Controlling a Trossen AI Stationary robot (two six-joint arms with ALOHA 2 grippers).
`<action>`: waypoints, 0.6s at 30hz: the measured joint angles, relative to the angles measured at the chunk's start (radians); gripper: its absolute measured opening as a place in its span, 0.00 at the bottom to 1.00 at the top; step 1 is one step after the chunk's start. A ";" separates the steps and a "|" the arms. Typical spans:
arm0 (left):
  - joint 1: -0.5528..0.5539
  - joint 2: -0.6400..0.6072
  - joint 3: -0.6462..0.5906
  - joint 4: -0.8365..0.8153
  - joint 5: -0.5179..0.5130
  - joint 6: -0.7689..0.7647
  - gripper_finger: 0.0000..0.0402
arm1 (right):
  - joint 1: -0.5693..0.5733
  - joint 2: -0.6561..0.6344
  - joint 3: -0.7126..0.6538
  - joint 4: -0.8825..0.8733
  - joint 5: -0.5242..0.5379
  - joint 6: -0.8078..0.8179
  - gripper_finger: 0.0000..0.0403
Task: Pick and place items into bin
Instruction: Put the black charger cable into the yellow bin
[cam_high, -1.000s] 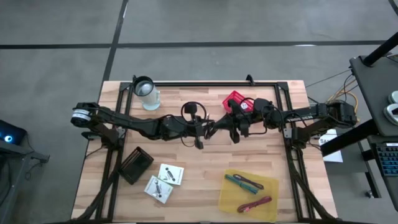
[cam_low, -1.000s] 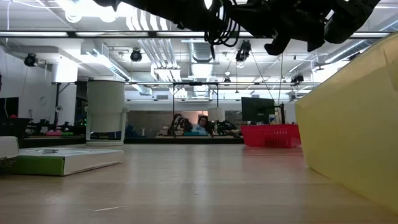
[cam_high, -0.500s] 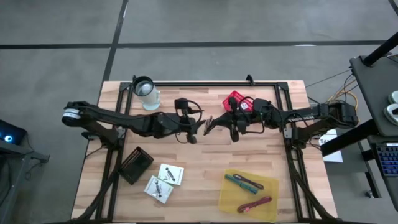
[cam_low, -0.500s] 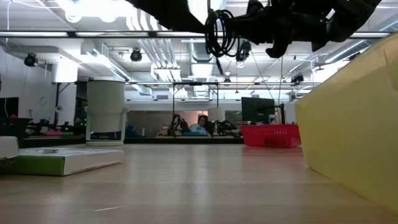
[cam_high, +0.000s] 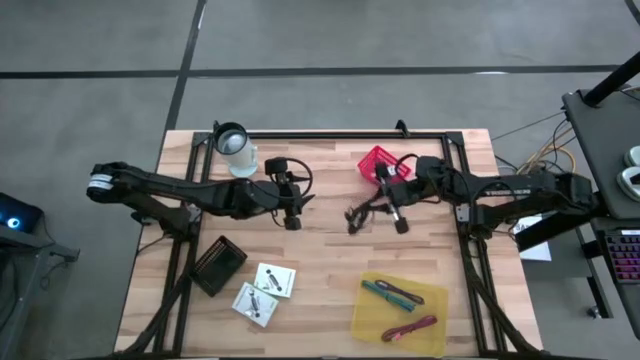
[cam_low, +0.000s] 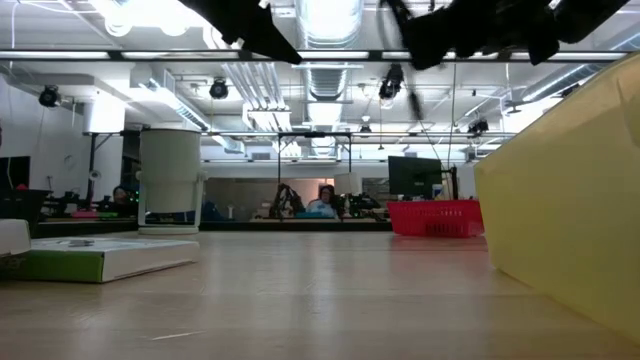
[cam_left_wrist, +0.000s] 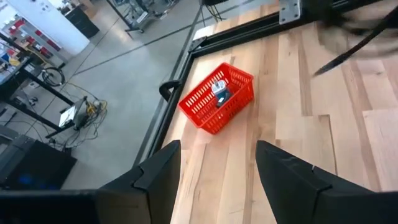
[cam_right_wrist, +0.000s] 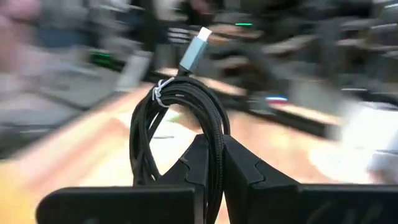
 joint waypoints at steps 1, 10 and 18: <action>0.000 0.000 0.000 -0.003 0.000 0.000 0.48 | 0.000 -0.012 0.000 -0.028 -0.066 0.014 0.03; 0.000 0.007 0.000 -0.015 0.001 0.008 0.48 | 0.079 -0.017 -0.035 -0.089 -0.486 0.051 0.03; 0.000 0.006 0.000 -0.029 0.000 0.007 0.48 | 0.255 0.041 -0.050 -0.089 -0.329 0.052 0.03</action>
